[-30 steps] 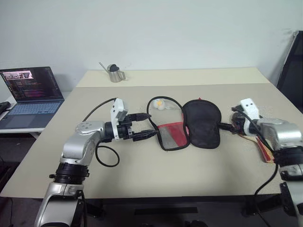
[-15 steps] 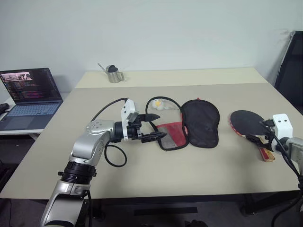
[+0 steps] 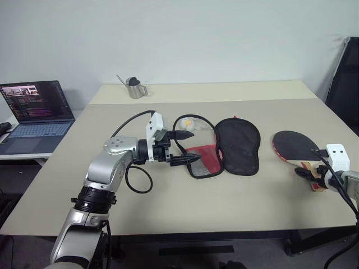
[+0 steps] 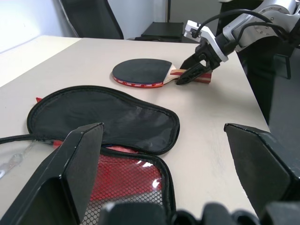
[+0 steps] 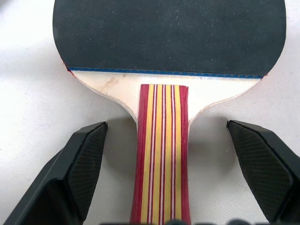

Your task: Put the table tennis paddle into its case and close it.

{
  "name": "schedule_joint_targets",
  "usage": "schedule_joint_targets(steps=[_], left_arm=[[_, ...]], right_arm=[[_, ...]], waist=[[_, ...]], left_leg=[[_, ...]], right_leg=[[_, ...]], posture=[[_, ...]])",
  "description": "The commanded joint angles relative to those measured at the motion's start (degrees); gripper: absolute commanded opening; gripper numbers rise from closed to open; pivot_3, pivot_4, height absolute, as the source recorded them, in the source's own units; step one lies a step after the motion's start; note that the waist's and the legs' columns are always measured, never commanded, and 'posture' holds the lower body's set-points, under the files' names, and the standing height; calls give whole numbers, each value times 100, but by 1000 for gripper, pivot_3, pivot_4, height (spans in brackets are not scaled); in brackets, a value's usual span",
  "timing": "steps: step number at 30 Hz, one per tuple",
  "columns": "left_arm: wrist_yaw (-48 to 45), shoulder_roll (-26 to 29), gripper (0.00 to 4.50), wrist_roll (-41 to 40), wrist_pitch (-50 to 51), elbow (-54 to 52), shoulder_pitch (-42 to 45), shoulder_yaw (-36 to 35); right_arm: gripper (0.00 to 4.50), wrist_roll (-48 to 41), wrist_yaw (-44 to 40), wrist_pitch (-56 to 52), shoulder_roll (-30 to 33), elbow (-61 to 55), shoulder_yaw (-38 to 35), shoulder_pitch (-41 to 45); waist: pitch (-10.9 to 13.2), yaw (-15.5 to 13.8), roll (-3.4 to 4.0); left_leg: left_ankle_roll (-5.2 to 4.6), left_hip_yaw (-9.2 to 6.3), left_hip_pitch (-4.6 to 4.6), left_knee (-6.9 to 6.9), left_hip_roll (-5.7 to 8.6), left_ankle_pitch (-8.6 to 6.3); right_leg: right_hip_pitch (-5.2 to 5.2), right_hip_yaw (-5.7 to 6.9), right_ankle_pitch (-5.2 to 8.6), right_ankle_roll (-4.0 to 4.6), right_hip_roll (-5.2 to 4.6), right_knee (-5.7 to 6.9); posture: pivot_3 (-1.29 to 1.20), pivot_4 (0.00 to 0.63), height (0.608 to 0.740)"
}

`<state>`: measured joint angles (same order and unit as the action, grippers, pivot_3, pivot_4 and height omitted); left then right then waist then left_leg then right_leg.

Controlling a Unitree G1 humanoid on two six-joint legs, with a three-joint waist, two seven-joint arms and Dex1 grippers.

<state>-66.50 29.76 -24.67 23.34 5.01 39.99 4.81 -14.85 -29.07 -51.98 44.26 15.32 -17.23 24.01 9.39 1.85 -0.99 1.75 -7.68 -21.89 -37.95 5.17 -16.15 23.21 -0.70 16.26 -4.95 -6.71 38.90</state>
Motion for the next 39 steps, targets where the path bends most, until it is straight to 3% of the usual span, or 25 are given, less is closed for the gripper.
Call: schedule_joint_targets(steps=[1, 12, 16, 24, 39], left_arm=[[-7, 17, 4500, -7, -90, -113, 71, -65], [-10, 22, 4500, 46, -152, -51, 47, -72], [1, 32, 4500, 56, -149, -53, 29, -97], [18, 57, 4500, 59, -145, -62, -9, -130], [241, 569, 4500, 33, -96, -128, -475, -568]], right_arm=[[4475, -53, -55, -81, 104, -143, -47, -48], [4475, 177, -3, 378, -47, 326, 318, 134], [3628, 79, 1, 273, -157, 559, 299, 271], [1132, 146, 65, 402, -166, 795, 341, 347], [1111, -92, 538, 179, 56, 377, -245, 842]], waist=[[0, 0, 0], [-2, 16, -4], [-10, 30, -17], [-15, 31, -27], [-7, -3, -20]], left_leg=[[0, 0, 0, 0, 0, 0], [-2, 7, 6, -4, 0, 1], [-6, 9, 11, -5, -2, 3], [-10, 9, 11, -9, -2, 6], [-15, 10, 2, -7, 3, 9]], right_leg=[[0, 0, 0, 0, 0, 0], [-4, -7, -3, -5, 2, 1], [-8, -11, -9, -8, 4, 1], [-9, -13, -17, -10, 4, 0], [1, -17, -26, -13, 1, -1]], posture=[[0, 150, 740], [0, 150, 740], [0, 150, 740], [0, 150, 740], [0, 150, 740]])
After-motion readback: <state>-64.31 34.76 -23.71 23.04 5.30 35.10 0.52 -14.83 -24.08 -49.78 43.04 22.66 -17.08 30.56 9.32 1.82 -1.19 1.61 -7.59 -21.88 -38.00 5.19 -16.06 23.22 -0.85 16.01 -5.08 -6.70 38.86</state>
